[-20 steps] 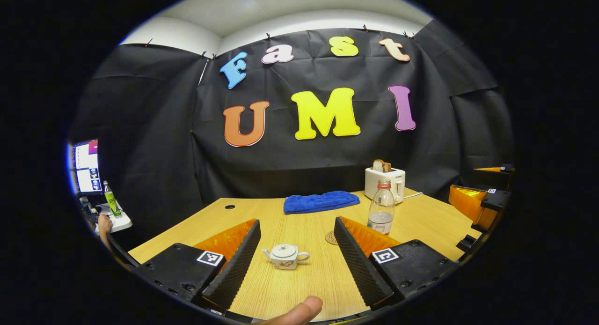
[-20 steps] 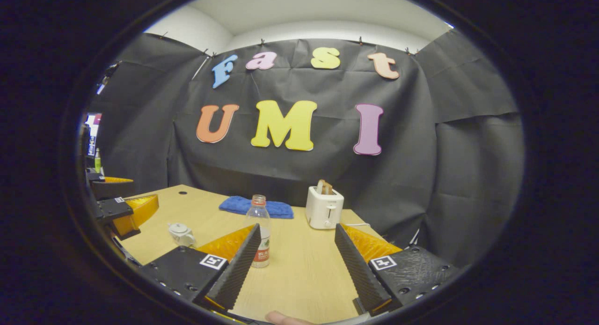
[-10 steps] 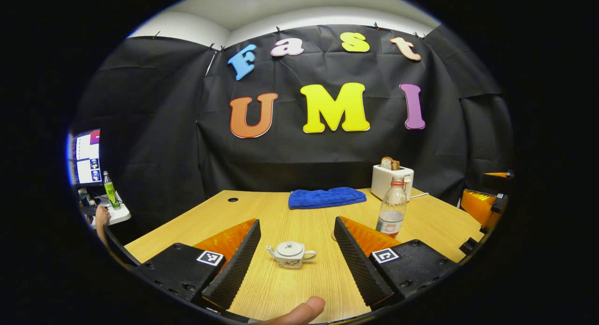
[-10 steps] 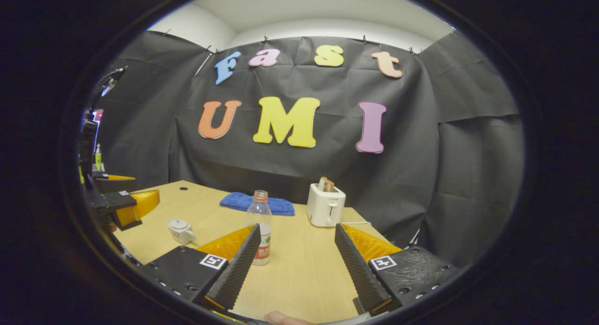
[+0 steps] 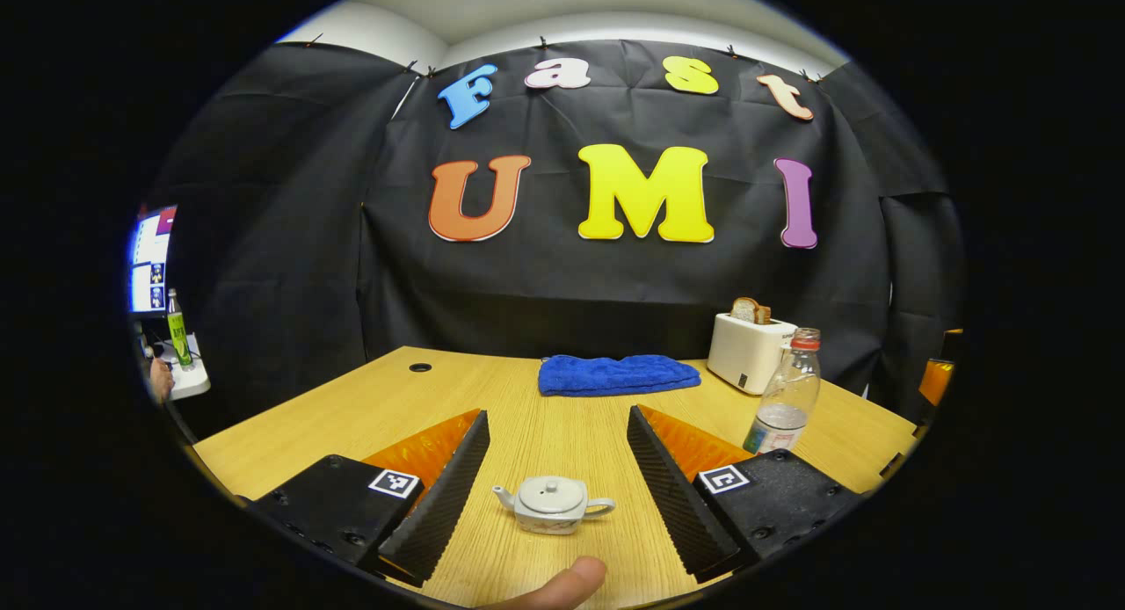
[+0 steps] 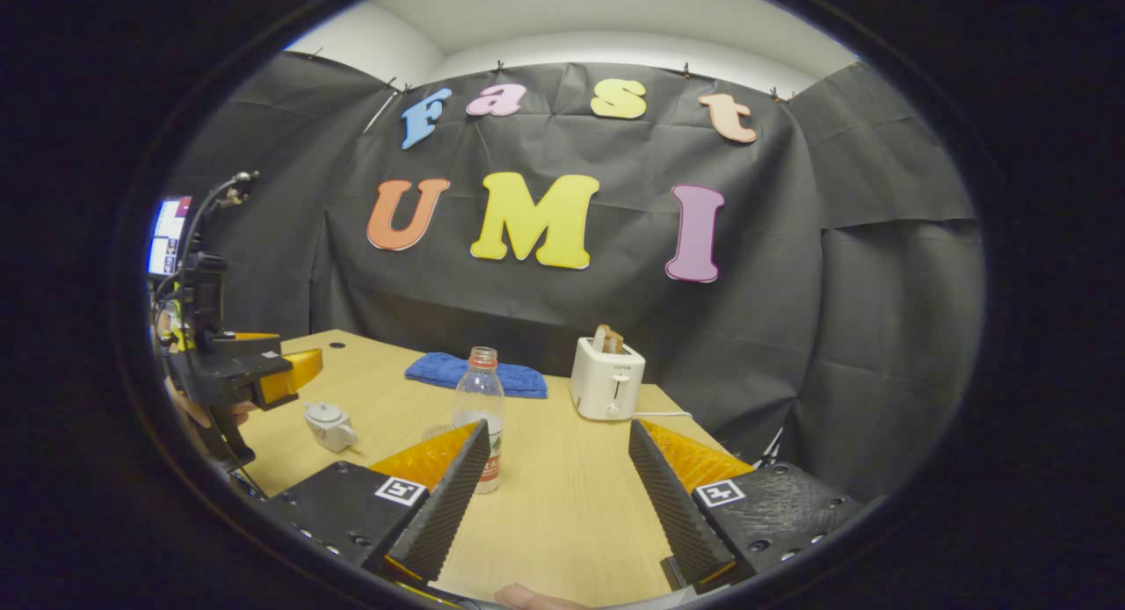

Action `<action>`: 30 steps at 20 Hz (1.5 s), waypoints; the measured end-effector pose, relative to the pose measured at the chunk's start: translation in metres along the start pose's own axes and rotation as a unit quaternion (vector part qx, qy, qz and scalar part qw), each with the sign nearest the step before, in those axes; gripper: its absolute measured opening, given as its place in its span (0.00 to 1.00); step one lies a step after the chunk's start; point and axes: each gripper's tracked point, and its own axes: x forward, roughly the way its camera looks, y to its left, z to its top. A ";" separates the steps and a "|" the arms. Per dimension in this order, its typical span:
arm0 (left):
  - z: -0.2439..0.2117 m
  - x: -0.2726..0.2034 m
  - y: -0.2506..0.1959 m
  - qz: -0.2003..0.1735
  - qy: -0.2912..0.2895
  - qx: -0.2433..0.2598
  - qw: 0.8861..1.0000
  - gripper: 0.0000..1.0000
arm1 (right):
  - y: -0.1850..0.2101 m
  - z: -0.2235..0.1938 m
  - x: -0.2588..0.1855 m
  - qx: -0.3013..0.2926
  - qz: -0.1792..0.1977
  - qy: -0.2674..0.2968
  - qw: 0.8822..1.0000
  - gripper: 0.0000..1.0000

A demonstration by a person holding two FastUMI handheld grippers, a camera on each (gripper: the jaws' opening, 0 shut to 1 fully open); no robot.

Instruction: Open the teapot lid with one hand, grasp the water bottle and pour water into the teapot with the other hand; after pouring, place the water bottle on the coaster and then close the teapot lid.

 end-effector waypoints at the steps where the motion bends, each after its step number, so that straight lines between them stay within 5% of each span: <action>1: -0.007 0.006 0.001 -0.002 0.005 -0.003 1.000 0.99 | 0.001 -0.001 0.000 -0.002 0.000 0.001 1.000 0.95; 9: -0.040 0.027 -0.002 -0.005 0.027 0.014 1.000 0.96 | -0.002 -0.008 0.006 0.000 -0.006 0.012 1.000 0.95; 15: -0.060 0.038 -0.010 -0.016 0.049 0.027 0.998 0.78 | -0.006 -0.011 0.009 0.000 -0.009 0.016 1.000 0.95; 18: -0.071 0.045 -0.010 -0.022 0.059 0.027 0.998 0.53 | -0.003 -0.015 0.011 0.000 -0.006 0.020 1.000 0.95; 30: -0.075 0.051 0.001 -0.017 0.061 0.023 0.998 0.06 | 0.013 -0.029 0.023 0.003 0.010 0.031 0.999 0.98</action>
